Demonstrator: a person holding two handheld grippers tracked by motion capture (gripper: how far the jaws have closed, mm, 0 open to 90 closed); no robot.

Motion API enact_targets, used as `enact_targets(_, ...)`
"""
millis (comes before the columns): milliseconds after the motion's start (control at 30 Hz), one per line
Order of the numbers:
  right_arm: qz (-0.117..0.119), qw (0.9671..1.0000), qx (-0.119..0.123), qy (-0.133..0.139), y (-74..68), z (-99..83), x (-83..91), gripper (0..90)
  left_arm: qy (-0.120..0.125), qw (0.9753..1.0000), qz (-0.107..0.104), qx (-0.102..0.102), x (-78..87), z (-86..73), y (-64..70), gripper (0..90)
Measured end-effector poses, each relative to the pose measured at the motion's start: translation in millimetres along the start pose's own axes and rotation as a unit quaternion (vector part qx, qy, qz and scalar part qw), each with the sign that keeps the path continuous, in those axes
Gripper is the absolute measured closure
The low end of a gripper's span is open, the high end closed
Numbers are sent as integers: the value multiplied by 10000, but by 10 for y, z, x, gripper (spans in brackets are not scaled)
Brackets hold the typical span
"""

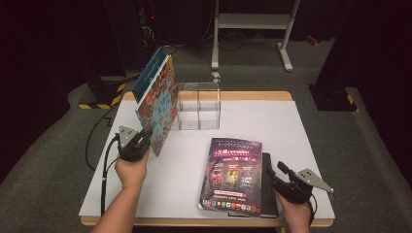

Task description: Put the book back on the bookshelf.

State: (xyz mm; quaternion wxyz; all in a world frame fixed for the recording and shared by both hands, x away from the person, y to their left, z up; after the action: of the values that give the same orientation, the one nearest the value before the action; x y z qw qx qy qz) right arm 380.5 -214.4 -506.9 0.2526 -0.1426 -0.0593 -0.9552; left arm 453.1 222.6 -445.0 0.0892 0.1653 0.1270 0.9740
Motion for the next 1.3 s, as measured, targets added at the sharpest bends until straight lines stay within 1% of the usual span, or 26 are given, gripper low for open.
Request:
enact_targets(233, 4, 10000, 1, 18, -1, 8, 2, 454, 34, 10000, 40, -53, -3, -6, 31, 809)
enact_targets(400, 0, 10000, -9, 21, 8, 7, 10, 454, 33, 10000, 42, -51, -1, -9, 27, 808)
enact_targets(700, -3, 10000, -7, 21, 8, 10, 12, 454, 79, 9999, -24, 79, 4, -15, -13, 794)
enact_targets(867, -1, 10000, -2, 19, 6, 11, 10, 453, 96, 9999, -47, 88, 4, -14, -21, 784)
enact_targets(967, -3, 10000, 2, 16, 9, 9, 12, 453, 116, 9999, -71, 76, 5, -13, -19, 736)
enact_targets(1033, -6, 10000, -7, 18, 11, 9, 13, 453, 135, 9999, -71, 38, 6, -16, -18, 682)
enact_targets(1067, -6, 10000, -7, 18, 11, 9, 13, 453, 158, 9999, -55, 16, 8, -16, -21, 682)
enact_targets(1233, -2, 10000, 0, 16, 9, 9, 13, 452, 160, 9998, -68, -7, 23, -30, -46, 611)
enact_targets(1300, 0, 10000, 3, 12, 7, 8, 11, 452, 139, 9999, -91, 17, 25, -38, -56, 603)
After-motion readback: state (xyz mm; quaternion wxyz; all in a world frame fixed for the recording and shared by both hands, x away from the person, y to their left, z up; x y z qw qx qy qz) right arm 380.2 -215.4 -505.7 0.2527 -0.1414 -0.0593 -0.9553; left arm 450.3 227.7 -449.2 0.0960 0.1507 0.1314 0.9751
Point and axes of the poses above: each handheld gripper's, and its own axes: x roughly backward along the jaws, z roughly out of its top, y roughly to its right, the point moved 8 cm from there along -x, roughly forward along the jaws, and after that the axes turned 14 degrees about x, right-handed, at the moved point
